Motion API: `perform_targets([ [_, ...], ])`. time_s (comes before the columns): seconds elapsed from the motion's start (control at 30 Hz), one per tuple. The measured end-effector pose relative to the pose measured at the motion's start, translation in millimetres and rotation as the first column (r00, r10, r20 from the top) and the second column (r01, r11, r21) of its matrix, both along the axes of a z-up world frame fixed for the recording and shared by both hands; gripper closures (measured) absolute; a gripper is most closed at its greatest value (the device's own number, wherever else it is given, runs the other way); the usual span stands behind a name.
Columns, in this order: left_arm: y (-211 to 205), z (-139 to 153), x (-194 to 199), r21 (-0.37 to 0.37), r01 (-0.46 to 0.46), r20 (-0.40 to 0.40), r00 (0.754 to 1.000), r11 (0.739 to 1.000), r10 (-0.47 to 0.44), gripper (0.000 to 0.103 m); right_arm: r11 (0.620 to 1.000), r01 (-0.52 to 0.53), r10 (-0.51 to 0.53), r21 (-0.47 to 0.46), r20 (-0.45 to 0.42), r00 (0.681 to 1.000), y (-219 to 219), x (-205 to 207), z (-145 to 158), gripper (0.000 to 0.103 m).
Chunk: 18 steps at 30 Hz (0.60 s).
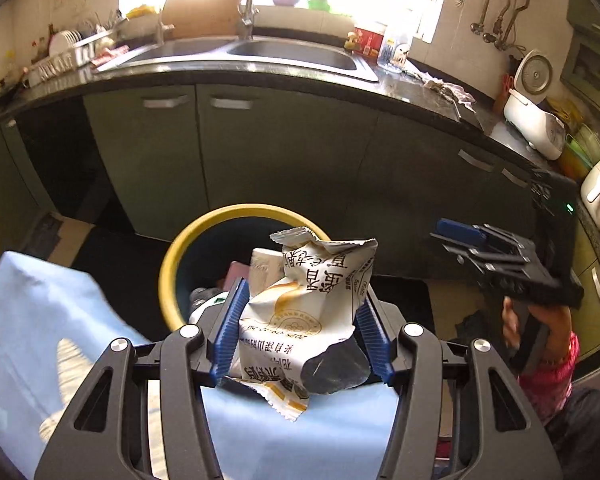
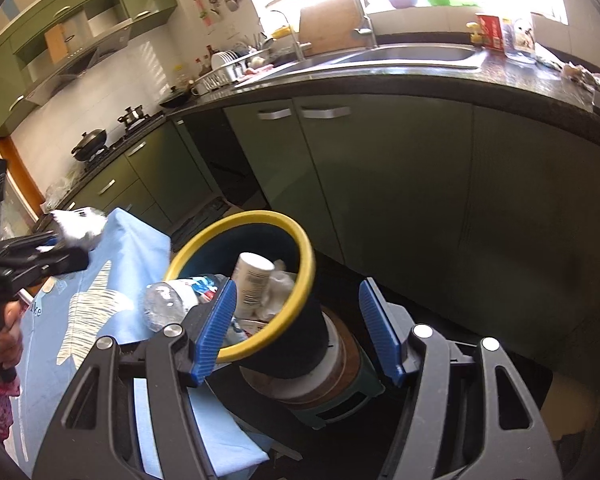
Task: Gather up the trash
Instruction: 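Carry the wrapper over the bin and open the left tool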
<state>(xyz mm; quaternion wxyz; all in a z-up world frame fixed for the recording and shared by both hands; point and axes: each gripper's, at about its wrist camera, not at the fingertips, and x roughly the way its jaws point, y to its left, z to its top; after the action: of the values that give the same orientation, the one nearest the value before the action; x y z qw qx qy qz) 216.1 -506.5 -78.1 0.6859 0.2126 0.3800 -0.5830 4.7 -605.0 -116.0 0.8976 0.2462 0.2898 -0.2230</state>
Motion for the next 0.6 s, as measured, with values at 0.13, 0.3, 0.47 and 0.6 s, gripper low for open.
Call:
perform_targets([
  [0.13, -45, -30, 13, 0.058, -0.020, -0.035, 0.999, 0.998, 0.022, 0.049, 1.000, 0.013, -0.012, 0.023, -0.021, 1.000, -9, -3, -11, 0.042],
  [0.3, -75, -56, 17, 0.105, -0.030, -0.056, 0.998, 0.994, 0.036, 0.034, 0.999, 0.017, -0.016, 0.044, -0.030, 0.999, -16, -2, -20, 0.042],
  [0.47, -68, -52, 14, 0.094, -0.044, -0.014, 0.999, 0.995, 0.045, 0.024, 0.999, 0.007, -0.006, 0.051, -0.028, 1.000, -17, 1, -23, 0.042],
  [0.6, -42, -30, 13, 0.043, -0.084, 0.008, 0.996, 0.995, 0.084, 0.022, 0.998, -0.004, 0.005, 0.055, -0.018, 1.000, -13, -1, -23, 0.042],
])
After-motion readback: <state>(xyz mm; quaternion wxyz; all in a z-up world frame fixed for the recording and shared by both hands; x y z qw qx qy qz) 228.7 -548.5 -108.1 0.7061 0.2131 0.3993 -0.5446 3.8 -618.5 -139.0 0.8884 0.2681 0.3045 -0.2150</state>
